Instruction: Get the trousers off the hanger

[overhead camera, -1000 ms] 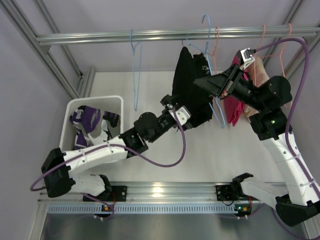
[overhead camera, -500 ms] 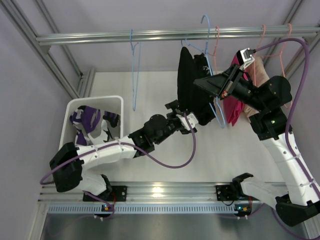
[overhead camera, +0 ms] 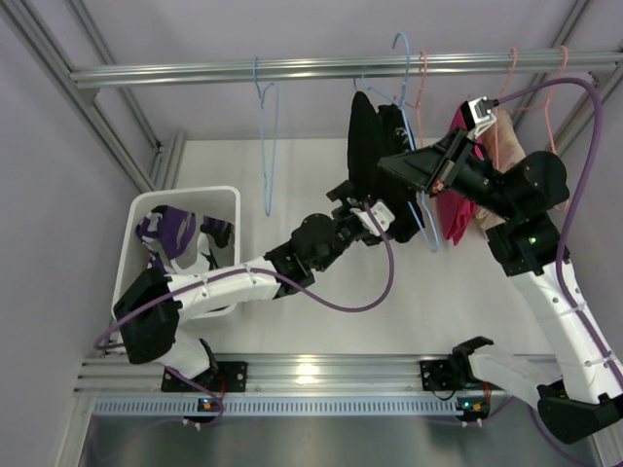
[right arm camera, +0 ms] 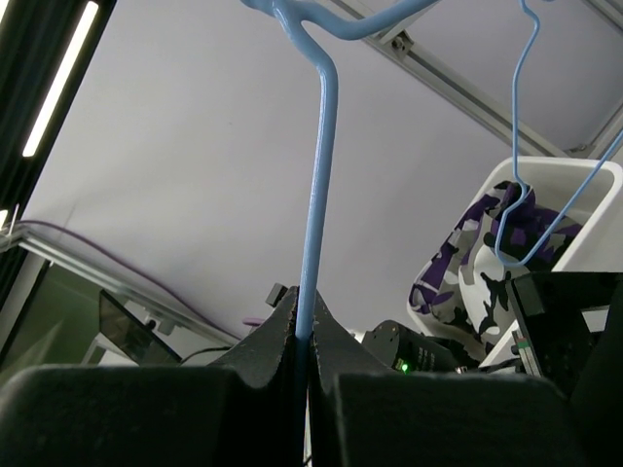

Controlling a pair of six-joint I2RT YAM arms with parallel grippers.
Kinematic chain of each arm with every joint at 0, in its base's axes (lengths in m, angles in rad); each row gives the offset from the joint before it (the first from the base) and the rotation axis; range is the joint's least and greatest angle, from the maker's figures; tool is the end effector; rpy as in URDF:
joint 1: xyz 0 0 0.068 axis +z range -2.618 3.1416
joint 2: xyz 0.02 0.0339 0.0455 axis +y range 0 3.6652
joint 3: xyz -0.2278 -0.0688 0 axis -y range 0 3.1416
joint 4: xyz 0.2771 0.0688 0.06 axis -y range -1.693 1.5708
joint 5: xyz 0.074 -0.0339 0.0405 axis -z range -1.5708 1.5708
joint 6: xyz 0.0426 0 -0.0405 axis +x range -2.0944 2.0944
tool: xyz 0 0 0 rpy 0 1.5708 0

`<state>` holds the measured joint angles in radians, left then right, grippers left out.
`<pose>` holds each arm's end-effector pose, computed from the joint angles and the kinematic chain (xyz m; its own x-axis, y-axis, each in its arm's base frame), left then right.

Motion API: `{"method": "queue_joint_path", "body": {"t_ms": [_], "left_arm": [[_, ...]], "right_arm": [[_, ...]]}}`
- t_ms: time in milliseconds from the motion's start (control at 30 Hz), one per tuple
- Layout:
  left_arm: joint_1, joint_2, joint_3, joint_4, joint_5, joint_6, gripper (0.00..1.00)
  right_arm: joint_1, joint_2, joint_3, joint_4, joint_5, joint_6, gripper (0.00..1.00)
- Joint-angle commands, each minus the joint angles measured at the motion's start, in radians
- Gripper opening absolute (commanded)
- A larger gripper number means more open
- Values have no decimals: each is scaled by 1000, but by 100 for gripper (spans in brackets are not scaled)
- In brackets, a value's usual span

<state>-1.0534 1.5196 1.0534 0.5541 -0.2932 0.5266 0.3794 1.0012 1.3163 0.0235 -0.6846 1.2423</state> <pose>0.2072 -0.3391 0.2801 0.3841 0.2978 -0.8739 0.5744 0.6640 0.4787 0.2157 0.1150 0.4838 -0.6964 0.5117 -0.5031 -0.5634 0.0444 0.8250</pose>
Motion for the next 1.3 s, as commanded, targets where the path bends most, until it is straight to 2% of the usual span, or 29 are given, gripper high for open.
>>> {"method": "queue_joint_path", "body": {"t_ms": [0,67,100,200,233,333,367,400,733,900,1267], "left_arm": [[10,-18,59,139,-41,16,97],[18,-27,85,142,-40,24,85],[20,-30,95,142,-47,26,72],[23,-47,134,119,-50,38,56],[23,-65,137,119,-43,42,43],[23,-102,154,72,-9,39,20],[21,-114,161,54,-1,32,6],[23,-125,172,15,6,23,0],[21,-282,312,-241,49,-89,0],[21,-332,378,-307,69,-140,0],[21,-309,623,-382,98,-194,0]], "right_arm": [[12,-67,23,182,-1,-37,0],[12,-72,11,184,-1,-38,0],[12,-72,6,176,-1,-41,0],[12,-79,-11,165,-1,-52,0],[12,-82,-18,159,-1,-55,0],[12,-85,-32,150,-3,-70,0],[13,-85,-37,147,-4,-78,0],[12,-85,-38,141,-4,-90,0],[12,-81,-121,82,25,-190,0],[13,-61,-161,81,40,-214,0],[26,-41,-221,27,74,-297,0]]}}
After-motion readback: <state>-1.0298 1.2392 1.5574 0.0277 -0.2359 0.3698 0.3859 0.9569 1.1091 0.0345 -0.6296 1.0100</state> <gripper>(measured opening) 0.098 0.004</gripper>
